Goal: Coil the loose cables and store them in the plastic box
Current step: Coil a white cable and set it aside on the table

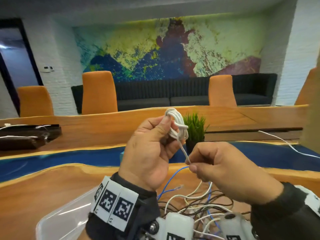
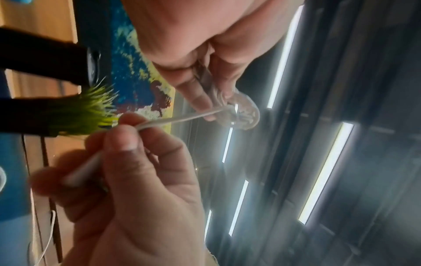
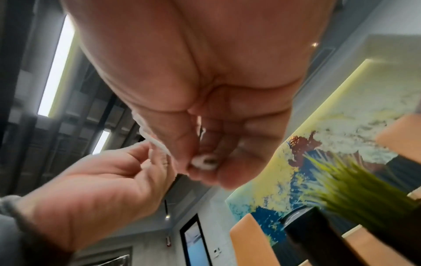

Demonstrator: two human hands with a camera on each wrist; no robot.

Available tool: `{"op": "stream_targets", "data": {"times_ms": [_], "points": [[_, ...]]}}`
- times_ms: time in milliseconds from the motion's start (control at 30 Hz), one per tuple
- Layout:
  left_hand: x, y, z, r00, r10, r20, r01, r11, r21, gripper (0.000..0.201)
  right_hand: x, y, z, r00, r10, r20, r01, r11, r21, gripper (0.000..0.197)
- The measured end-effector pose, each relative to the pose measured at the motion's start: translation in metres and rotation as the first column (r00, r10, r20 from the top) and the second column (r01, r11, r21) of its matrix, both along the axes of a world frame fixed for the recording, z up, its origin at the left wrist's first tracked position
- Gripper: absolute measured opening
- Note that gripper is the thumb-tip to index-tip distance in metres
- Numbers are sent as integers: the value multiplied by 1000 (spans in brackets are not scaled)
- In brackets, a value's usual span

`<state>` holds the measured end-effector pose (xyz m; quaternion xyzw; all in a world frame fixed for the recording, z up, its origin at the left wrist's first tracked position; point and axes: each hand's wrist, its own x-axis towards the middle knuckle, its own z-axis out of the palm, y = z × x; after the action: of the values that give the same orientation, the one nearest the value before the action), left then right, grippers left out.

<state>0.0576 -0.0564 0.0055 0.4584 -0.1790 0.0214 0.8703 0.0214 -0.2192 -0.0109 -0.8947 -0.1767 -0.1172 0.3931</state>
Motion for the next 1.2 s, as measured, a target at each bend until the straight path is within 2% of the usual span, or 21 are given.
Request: {"op": "stream_targets", "data": {"times_ms": [67, 133, 200, 267, 367, 467, 567, 633, 733, 800, 833, 867, 900, 933, 1000, 1033, 1100, 1200], "points": [[-3, 0, 1, 998, -53, 44, 47, 990, 130, 11, 6, -5, -3, 991, -99, 91, 102, 994, -25, 10], [-4, 2, 1, 978, 17, 209, -92, 930, 357, 11, 9, -12, -1, 977, -165, 134, 166, 986, 9, 12], [-6, 2, 0, 919, 57, 389, -258, 834, 487, 8, 9, -18, 3, 972, -183, 150, 161, 976, 146, 14], [-9, -2, -3, 895, 54, 443, -318, 774, 548, 7, 5, -17, 8, 982, -138, 126, 88, 936, 341, 11], [-12, -7, -7, 882, 79, 464, -371, 723, 583, 7, 1, -12, 10, 994, -73, 79, 22, 858, 512, 7], [-12, -7, -5, 893, 94, 439, -353, 751, 558, 9, -1, -10, 10, 997, -28, 74, -21, 811, 585, 24], [-9, -6, -5, 913, 103, 394, -324, 771, 549, 10, -2, -8, 10, 994, -12, 110, -52, 833, 552, 36], [-8, -8, -8, 911, 133, 390, -345, 763, 546, 8, -3, -8, 11, 993, 23, 119, -81, 857, 508, 32], [-5, -8, -13, 838, 229, 495, -497, 692, 523, 3, -2, -13, 12, 993, 49, 105, -97, 850, 518, 26], [-2, -9, -16, 760, 270, 591, -609, 614, 503, 2, -1, -15, 12, 993, -46, 112, -21, 846, 533, 31], [-3, -10, -18, 743, 275, 611, -628, 604, 492, 2, -1, -14, 11, 983, -102, 153, 21, 886, 462, 33], [-3, -12, -18, 760, 271, 592, -604, 632, 486, 3, 0, -11, 9, 966, -153, 210, 71, 932, 354, 33], [-4, -14, -19, 810, 259, 526, -535, 695, 480, 3, 1, -8, 7, 946, -197, 258, 122, 953, 278, 32], [-5, -16, -17, 879, 229, 418, -424, 777, 466, 3, 3, -7, 5, 935, -222, 278, 145, 951, 273, 31], [-7, -16, -14, 982, 80, 171, -143, 906, 399, 9, 7, -9, 3, 964, -167, 209, 65, 903, 425, 33], [-6, -14, -13, 996, -4, 86, -27, 934, 357, 15, 8, -9, 4, 980, -102, 172, 4, 868, 497, 35], [-5, -12, -11, 990, -139, -14, 137, 948, 288, 22, 8, -12, 4, 982, -9, 189, -95, 842, 531, 37], [-5, -12, -12, 966, -237, -105, 252, 953, 167, 21, 9, -10, 1, 917, 6, 399, -180, 899, 400, 34]]}}
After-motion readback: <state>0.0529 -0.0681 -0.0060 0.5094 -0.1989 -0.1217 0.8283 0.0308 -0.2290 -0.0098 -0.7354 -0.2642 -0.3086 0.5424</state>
